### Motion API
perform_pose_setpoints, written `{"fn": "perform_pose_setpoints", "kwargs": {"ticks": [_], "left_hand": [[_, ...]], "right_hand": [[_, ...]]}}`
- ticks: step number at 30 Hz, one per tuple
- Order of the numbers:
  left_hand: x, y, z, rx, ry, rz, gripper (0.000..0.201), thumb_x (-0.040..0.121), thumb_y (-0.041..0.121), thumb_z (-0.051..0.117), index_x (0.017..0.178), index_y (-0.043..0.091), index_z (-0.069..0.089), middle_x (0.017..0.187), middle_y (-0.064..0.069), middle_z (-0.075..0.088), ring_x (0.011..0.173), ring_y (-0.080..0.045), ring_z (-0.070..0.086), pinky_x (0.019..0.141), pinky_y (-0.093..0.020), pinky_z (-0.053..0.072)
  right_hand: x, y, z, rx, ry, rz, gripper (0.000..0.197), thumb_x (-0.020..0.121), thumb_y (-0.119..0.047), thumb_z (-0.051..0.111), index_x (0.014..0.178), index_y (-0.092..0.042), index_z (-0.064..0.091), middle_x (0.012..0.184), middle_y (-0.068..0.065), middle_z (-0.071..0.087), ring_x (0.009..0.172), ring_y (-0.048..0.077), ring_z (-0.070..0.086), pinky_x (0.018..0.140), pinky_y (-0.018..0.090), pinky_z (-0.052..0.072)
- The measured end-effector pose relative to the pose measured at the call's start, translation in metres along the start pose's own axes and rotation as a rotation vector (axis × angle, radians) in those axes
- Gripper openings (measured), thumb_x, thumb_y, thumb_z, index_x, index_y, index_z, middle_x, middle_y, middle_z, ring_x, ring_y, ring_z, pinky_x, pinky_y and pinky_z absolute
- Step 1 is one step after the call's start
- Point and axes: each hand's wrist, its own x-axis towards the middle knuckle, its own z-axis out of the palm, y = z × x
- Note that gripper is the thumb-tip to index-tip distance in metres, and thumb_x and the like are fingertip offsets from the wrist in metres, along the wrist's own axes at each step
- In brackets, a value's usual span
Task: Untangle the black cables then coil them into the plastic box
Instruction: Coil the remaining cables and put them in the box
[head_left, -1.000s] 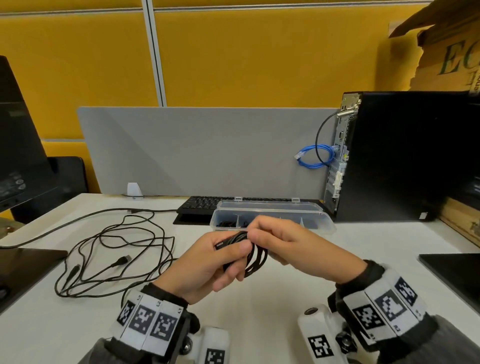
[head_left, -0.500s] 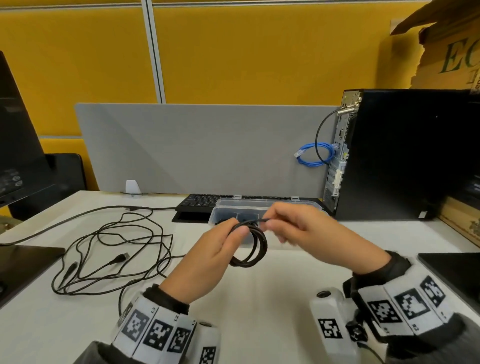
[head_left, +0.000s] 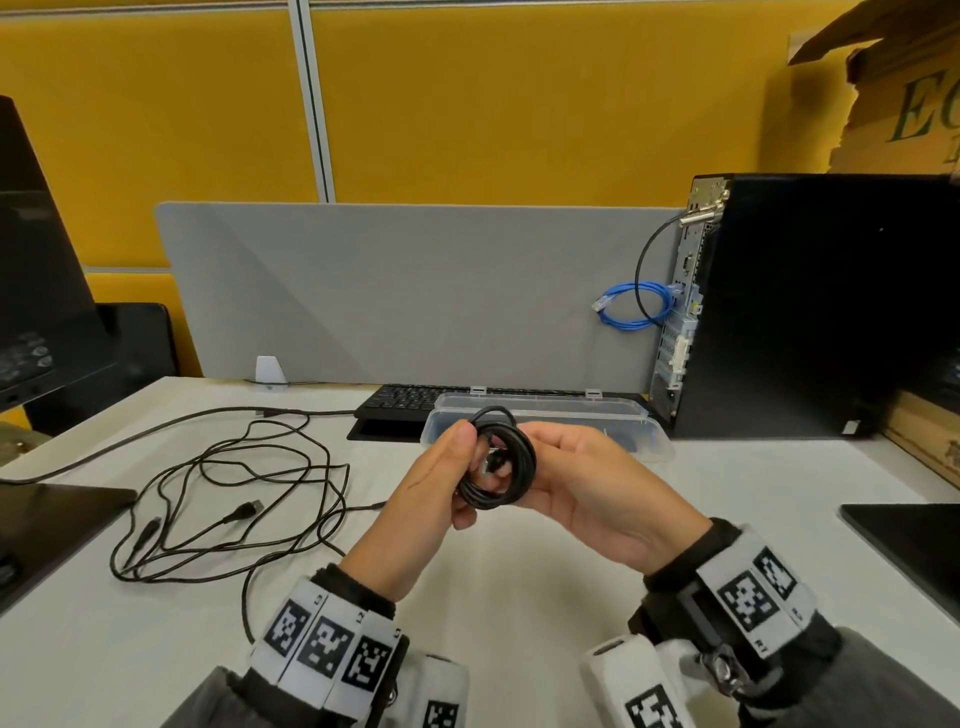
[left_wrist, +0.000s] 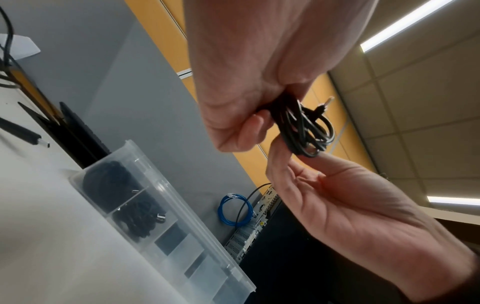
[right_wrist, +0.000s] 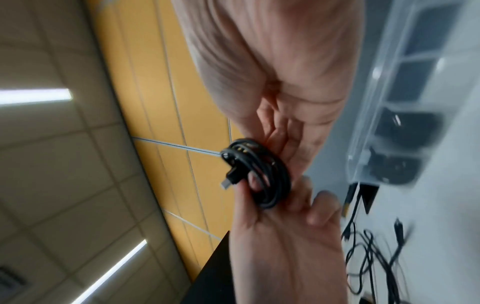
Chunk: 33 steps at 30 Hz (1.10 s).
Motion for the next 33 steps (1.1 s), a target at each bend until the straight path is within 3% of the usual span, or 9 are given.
{"fn": "perform_pose_setpoints", "kwargs": {"ticks": [3, 6, 9, 14, 19, 24, 27, 30, 33], "left_hand": [[0.004, -0.001, -0.003, 0.03, 0.08, -0.073, 0.036, 0.095, 0.043, 0.032, 0.09, 0.024, 0.063, 0.061, 0.014, 0.054, 0.054, -0.001, 0.04, 0.054, -0.02, 0.03], [0.005, -0.003, -0.005, 0.143, 0.111, -0.092, 0.039, 0.098, 0.041, 0.03, 0.097, 0.019, 0.062, 0.064, 0.017, 0.057, 0.059, -0.003, 0.047, 0.058, -0.022, 0.034], [0.004, -0.005, -0.003, 0.185, 0.068, -0.055, 0.044, 0.097, 0.043, 0.029, 0.105, 0.013, 0.06, 0.06, 0.014, 0.048, 0.054, -0.003, 0.038, 0.051, -0.016, 0.031], [0.006, -0.006, -0.003, 0.138, 0.049, -0.03, 0.044, 0.097, 0.041, 0.031, 0.102, 0.008, 0.059, 0.063, 0.007, 0.039, 0.049, -0.002, 0.031, 0.047, -0.014, 0.029], [0.01, -0.005, -0.012, 0.208, 0.133, 0.007, 0.041, 0.098, 0.036, 0.032, 0.083, 0.005, 0.054, 0.051, 0.014, 0.044, 0.048, 0.001, 0.036, 0.053, -0.016, 0.033], [0.01, -0.003, -0.013, 0.124, 0.2, 0.134, 0.036, 0.096, 0.033, 0.044, 0.064, 0.016, 0.05, 0.058, 0.013, 0.052, 0.06, 0.001, 0.047, 0.062, -0.013, 0.036], [0.007, 0.002, -0.008, -0.174, 0.121, 0.104, 0.027, 0.086, 0.033, 0.056, 0.071, 0.011, 0.051, 0.052, 0.009, 0.047, 0.058, -0.008, 0.048, 0.07, -0.027, 0.039], [0.005, 0.005, -0.007, -0.24, 0.111, 0.086, 0.024, 0.079, 0.031, 0.051, 0.078, 0.008, 0.052, 0.048, 0.01, 0.036, 0.046, -0.005, 0.036, 0.063, -0.024, 0.032], [0.005, 0.002, -0.008, -0.186, 0.104, 0.129, 0.024, 0.087, 0.032, 0.056, 0.082, 0.008, 0.054, 0.05, 0.011, 0.038, 0.049, -0.004, 0.033, 0.074, -0.034, 0.036]], "right_hand": [[-0.001, 0.001, 0.008, 0.116, 0.019, 0.019, 0.029, 0.094, -0.019, 0.051, 0.12, -0.006, 0.054, 0.093, 0.017, 0.068, 0.082, 0.024, 0.066, 0.082, 0.036, 0.055], [-0.008, -0.003, 0.013, -0.085, -0.007, -0.073, 0.044, 0.084, -0.023, 0.067, 0.121, -0.029, 0.045, 0.087, 0.01, 0.068, 0.082, 0.02, 0.066, 0.088, 0.041, 0.053], [-0.009, -0.002, 0.016, -0.372, 0.053, -0.233, 0.024, 0.081, -0.006, 0.069, 0.099, -0.019, 0.063, 0.085, 0.004, 0.067, 0.079, 0.014, 0.065, 0.08, 0.032, 0.055], [-0.008, -0.003, 0.006, -1.058, 0.282, -0.546, 0.008, 0.082, -0.035, 0.065, 0.086, -0.03, 0.07, 0.099, -0.017, 0.054, 0.096, 0.007, 0.052, 0.078, 0.022, 0.046], [-0.019, -0.01, 0.023, -1.361, 0.344, -0.912, 0.023, 0.086, -0.033, 0.053, 0.082, -0.014, 0.066, 0.081, -0.002, 0.054, 0.076, 0.014, 0.048, 0.063, 0.024, 0.041], [-0.017, -0.01, 0.017, -1.43, 0.278, -0.563, 0.009, 0.091, -0.024, 0.056, 0.088, -0.016, 0.057, 0.085, -0.003, 0.052, 0.07, 0.013, 0.05, 0.059, 0.022, 0.039], [-0.017, -0.006, 0.014, -1.592, 0.26, -0.533, 0.009, 0.086, -0.013, 0.061, 0.092, -0.018, 0.056, 0.084, -0.003, 0.054, 0.064, 0.017, 0.055, 0.054, 0.026, 0.035], [-0.019, -0.005, 0.018, -1.64, 0.144, -0.449, 0.023, 0.098, -0.018, 0.038, 0.119, -0.022, 0.047, 0.106, -0.003, 0.05, 0.09, 0.02, 0.054, 0.073, 0.032, 0.035], [-0.021, -0.011, 0.016, -1.52, 0.039, -0.309, 0.026, 0.101, -0.02, 0.028, 0.122, -0.025, 0.043, 0.108, -0.004, 0.047, 0.094, 0.017, 0.051, 0.082, 0.032, 0.039]]}}
